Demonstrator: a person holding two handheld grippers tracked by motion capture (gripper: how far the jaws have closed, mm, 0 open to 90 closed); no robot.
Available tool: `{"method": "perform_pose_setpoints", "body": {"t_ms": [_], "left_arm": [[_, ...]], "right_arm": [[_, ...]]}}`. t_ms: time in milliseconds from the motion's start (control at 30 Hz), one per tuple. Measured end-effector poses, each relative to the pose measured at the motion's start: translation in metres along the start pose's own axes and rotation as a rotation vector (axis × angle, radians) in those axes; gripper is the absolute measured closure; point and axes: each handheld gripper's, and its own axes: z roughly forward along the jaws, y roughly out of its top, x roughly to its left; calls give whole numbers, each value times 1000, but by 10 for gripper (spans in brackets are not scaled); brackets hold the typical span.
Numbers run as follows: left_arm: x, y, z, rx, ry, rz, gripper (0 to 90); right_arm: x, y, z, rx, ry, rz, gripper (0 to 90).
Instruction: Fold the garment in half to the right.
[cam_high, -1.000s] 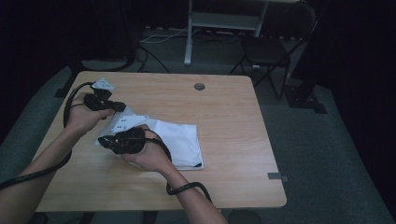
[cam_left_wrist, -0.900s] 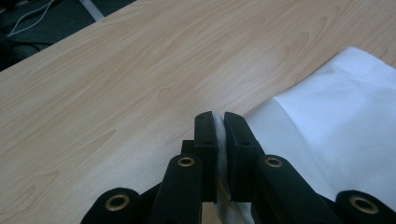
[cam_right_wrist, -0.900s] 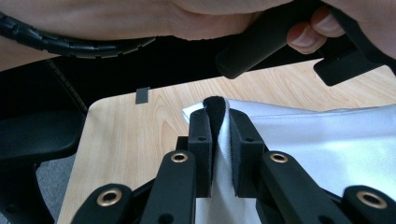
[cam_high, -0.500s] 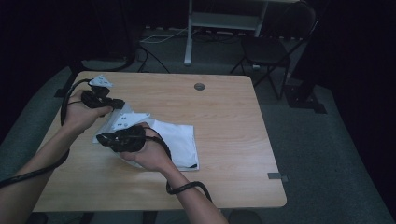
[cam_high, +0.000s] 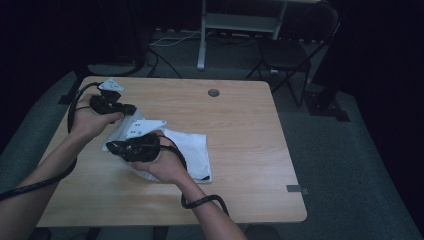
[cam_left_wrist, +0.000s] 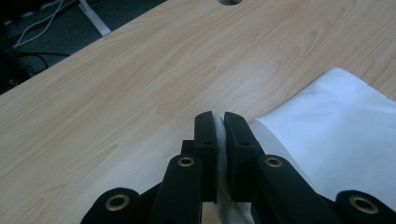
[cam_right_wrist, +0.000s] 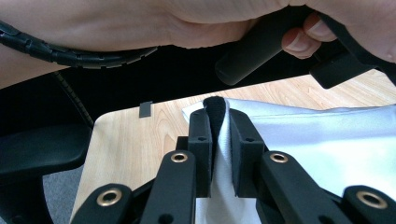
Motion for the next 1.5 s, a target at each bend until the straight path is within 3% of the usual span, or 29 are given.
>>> {"method": "perform_pose_setpoints", "body": {"t_ms": [467, 1033, 1500], "left_arm": [[-4, 8, 0, -7, 6, 0, 848], [8, -2, -17, 5, 28, -3, 848], [-10, 8, 1, -22, -15, 2, 848]], "right_arm": [[-4, 1, -14, -37, -6, 20, 810], [1, 9, 3, -54, 32, 18, 809], [-3, -3, -18, -58, 8, 45, 809]]}}
